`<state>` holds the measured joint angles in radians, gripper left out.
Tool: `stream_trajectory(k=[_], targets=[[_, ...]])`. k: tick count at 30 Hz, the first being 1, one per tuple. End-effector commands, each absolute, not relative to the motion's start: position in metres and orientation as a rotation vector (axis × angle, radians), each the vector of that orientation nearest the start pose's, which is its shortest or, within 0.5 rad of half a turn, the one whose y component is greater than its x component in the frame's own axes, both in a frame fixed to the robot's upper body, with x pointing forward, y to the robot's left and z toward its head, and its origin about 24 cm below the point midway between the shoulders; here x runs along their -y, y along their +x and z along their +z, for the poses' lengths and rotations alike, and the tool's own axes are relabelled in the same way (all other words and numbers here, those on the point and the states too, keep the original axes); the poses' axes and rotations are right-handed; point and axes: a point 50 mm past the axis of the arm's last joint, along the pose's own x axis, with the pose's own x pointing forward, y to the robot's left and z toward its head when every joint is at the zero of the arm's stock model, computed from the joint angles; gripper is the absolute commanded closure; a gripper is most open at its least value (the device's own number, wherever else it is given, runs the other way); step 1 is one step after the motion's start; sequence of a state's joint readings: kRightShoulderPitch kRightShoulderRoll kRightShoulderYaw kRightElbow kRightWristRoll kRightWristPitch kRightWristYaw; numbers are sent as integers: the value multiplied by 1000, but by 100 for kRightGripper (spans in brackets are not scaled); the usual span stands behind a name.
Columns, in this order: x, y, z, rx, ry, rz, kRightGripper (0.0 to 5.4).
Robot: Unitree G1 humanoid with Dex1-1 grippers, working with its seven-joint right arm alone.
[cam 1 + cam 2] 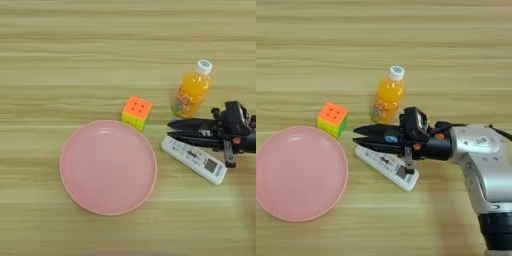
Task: Move the objects on the table
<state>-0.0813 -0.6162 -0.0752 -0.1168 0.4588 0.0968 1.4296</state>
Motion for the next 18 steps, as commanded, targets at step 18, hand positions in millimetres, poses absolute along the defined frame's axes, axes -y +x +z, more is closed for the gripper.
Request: stream_trajectory(k=[18], targets=[[154, 202, 101, -25, -198, 1342, 231]])
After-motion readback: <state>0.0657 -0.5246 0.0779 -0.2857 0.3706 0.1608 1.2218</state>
